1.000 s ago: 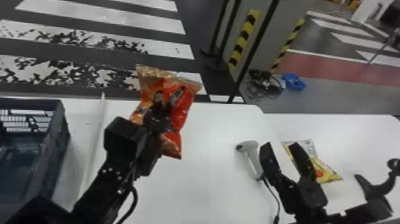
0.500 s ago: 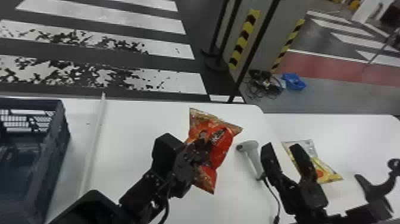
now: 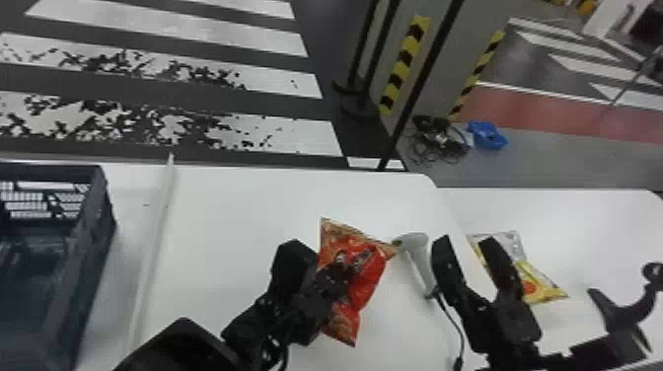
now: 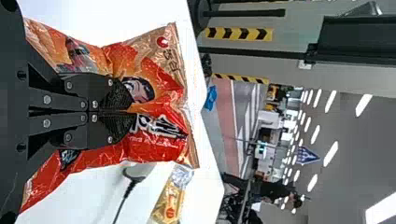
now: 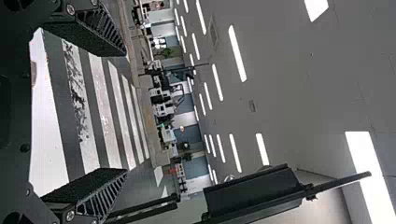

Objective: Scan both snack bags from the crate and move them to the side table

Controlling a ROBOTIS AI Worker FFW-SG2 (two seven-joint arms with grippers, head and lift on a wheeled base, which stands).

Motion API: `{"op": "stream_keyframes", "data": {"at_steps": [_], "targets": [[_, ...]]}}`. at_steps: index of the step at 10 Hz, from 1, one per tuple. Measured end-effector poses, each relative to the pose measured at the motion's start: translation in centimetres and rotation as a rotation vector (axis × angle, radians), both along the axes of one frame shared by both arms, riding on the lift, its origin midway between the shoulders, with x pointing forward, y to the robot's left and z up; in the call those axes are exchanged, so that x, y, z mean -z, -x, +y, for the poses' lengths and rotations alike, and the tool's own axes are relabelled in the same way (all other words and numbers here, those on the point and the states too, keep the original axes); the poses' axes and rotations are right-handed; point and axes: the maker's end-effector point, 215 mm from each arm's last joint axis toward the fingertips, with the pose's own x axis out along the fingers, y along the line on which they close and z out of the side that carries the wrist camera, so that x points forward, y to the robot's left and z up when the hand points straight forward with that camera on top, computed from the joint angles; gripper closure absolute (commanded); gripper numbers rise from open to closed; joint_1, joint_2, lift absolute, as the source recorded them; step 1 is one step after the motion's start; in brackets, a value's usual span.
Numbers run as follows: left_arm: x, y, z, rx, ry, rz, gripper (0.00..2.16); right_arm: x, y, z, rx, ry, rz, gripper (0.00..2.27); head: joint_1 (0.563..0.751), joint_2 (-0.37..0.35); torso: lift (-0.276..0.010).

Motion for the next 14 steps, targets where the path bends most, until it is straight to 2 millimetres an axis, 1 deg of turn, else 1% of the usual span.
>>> {"op": "stream_keyframes", "data": {"at_steps": [1,3,5,6,7,8,9,10,12,13,14], "targets": [[1.0,-0.5,0.4,-0.018,-0.028,-0.003,0.01,0.0,0.0,0.0,0.0,-0.002,0.0,0.11,0.695,-0.35,-0.095],[1.0,-1.1,0.8,-0.031,-0.052,-0.021,0.02,0.0,0.1,-0.1,0.002,-0.003,-0.001,0.11,0.695,-0.35,-0.095],[0.4,-2.2,1.7,-0.049,-0.037,-0.019,0.03,-0.1,0.3,-0.2,0.006,-0.001,-0.006,0.11,0.695,-0.35,-0.095],[-0.6,-2.2,1.6,-0.056,-0.015,-0.024,0.03,-0.1,0.3,-0.3,0.007,-0.001,-0.006,0.11,0.695,-0.35,-0.095],[-2.1,-1.9,1.8,-0.07,0.018,-0.034,0.03,-0.1,0.4,-0.2,0.005,-0.001,-0.006,0.11,0.695,-0.35,-0.095],[-3.7,-1.9,2.9,-0.096,0.046,-0.055,0.03,-0.2,0.5,-0.1,0.004,-0.001,-0.006,0.11,0.695,-0.35,-0.095],[-5.4,-2.5,5.5,-0.14,0.065,-0.079,0.03,-0.3,0.6,-0.1,0.004,0.002,-0.008,0.11,0.695,-0.35,-0.095],[-7.0,-3.5,9.4,-0.204,0.071,-0.105,0.03,-0.4,0.7,-0.3,0.007,0.005,-0.013,0.11,0.695,-0.35,-0.095],[-10.6,-5.0,18.4,-0.35,0.067,-0.177,0.03,-0.5,0.7,-0.3,0.008,0.005,-0.016,0.11,0.695,-0.35,-0.095],[-12.7,-5.2,22.9,-0.422,0.059,-0.219,0.03,-0.6,0.5,0.0,0.003,0.004,-0.018,0.11,0.695,-0.35,-0.095],[-14.7,-5.0,26.9,-0.481,0.054,-0.253,0.03,-0.4,0.3,0.3,-0.003,0.006,-0.015,0.11,0.695,-0.348,-0.095]]}}
